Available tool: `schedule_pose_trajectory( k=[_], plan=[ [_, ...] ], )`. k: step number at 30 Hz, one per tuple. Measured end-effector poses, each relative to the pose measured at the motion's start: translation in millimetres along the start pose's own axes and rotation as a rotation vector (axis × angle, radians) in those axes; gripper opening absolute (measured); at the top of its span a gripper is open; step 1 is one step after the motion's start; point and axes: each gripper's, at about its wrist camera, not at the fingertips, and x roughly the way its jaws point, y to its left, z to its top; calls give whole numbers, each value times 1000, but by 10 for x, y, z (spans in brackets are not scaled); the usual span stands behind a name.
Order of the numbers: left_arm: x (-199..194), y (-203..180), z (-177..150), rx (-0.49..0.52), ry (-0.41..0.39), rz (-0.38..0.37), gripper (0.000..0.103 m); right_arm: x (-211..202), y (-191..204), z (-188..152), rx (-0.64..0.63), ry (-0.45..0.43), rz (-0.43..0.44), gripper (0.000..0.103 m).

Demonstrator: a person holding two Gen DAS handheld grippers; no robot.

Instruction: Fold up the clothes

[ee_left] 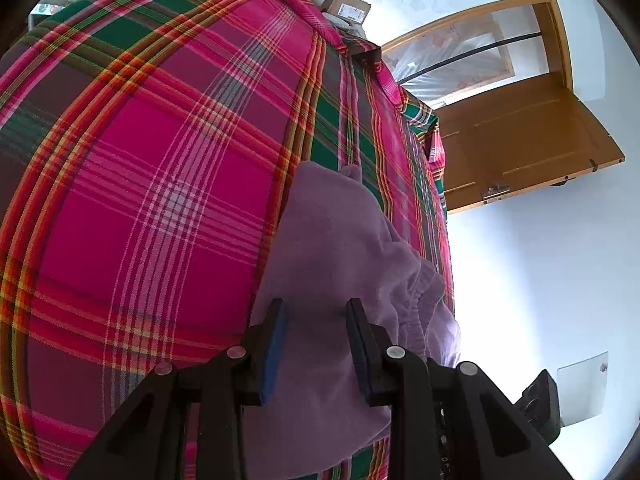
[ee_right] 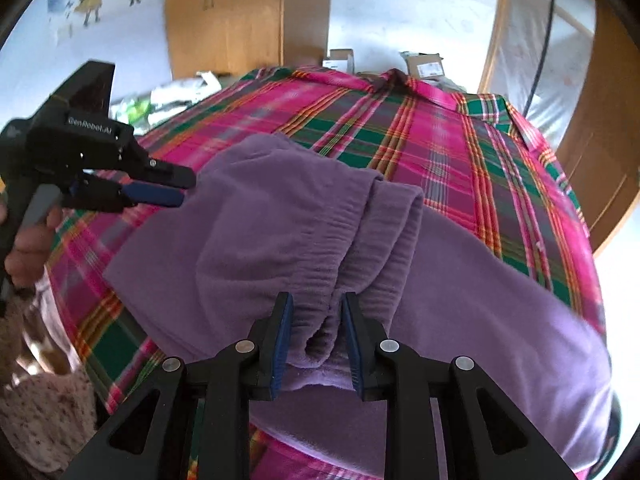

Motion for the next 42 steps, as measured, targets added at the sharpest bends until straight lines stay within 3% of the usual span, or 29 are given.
schedule_pose_trajectory(
  k=[3, 5, 10, 14, 20, 36, 42],
  plan=[
    [-6, 2, -13, 1, 0, 1, 31, -52, 3, 64, -11, -44, -14, 27],
    [-3, 10, -16, -2, 2, -1, 31, -44, -51, 117, 18, -66, 21, 27],
    [-13, 21, -31, -4, 5, -6, 31, 223, -236, 177, 138, 53, 102, 27],
    [-7, 37, -31, -7, 8, -10, 31, 182, -352, 128, 207, 47, 113, 26],
    [-23, 54, -18, -8, 10, -10, 31, 262, -330, 174, 227, 55, 171, 29],
    [-53, 85, 0, -13, 16, -11, 31, 152, -276, 24, 232, 77, 159, 34],
    [-51, 94, 10, -16, 18, -12, 31, 93, -293, -27, 225, 54, 253, 33]
  ],
)
